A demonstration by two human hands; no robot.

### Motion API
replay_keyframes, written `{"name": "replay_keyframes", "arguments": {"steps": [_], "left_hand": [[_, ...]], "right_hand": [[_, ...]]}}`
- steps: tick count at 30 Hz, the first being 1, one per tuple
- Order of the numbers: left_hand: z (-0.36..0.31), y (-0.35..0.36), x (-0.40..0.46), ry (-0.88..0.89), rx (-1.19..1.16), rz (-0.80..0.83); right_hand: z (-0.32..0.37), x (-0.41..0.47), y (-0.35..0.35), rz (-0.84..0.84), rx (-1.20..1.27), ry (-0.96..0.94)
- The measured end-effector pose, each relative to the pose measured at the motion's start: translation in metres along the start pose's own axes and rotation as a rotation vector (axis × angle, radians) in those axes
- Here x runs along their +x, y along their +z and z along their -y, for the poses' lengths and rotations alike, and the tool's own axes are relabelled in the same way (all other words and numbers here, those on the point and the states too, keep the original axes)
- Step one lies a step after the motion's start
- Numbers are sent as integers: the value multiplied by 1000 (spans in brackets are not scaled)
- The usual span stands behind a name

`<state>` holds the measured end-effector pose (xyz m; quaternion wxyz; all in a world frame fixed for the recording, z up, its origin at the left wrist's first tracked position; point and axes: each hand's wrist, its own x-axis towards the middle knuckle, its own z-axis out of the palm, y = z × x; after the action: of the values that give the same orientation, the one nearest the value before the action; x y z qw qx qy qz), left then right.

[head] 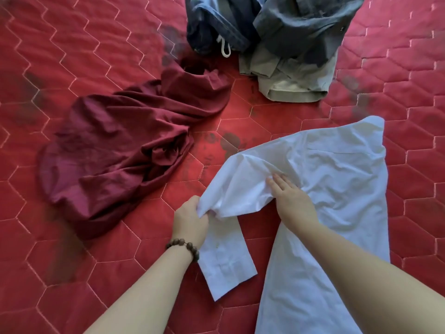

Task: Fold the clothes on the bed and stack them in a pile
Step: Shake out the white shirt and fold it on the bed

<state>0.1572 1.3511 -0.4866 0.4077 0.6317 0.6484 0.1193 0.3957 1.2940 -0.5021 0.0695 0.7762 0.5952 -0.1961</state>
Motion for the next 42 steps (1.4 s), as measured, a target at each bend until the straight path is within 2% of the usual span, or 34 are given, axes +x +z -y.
{"name": "replay_keyframes", "arguments": {"steps": [2,4,8,11,15,17,21,25,26,31,34,36,39,41,42], "left_hand": [[-2,-26,9,48,-93,39],[-5,-54,24,121,-67,113],[-13,-108,56,80,-87,389],[-13,-139,78,15,179,603],[3,-163,93,-154,560,902],[16,-170,92,-198,658,958],[45,-183,83,-241,536,841],[62,-199,76,-177,570,771],[67,-204,74,-183,586,760],[93,-218,64,-269,586,756],[115,-224,59,-283,517,662],[130,-225,53,-304,392,513],[154,-218,40,-363,150,90],[167,-204,28,-551,-206,-67],[171,-195,21,-676,-409,-56]], "right_hand": [[-2,-1,-3,-51,49,23],[-5,-3,-5,-83,53,32],[-11,-5,-6,-60,-12,2],[-9,-4,-7,-32,-26,-19],[-5,-8,-4,162,-108,-83],[-2,-11,-1,228,-140,-104],[3,-13,-3,217,-115,-52],[14,-3,-9,-155,-35,-38],[14,3,-10,-184,-30,-37],[1,41,-10,-45,-71,4],[-5,59,-13,32,101,66],[-6,66,-12,94,191,127],[0,64,-5,83,109,133],[7,56,0,57,89,118],[9,53,1,48,106,113]]}}
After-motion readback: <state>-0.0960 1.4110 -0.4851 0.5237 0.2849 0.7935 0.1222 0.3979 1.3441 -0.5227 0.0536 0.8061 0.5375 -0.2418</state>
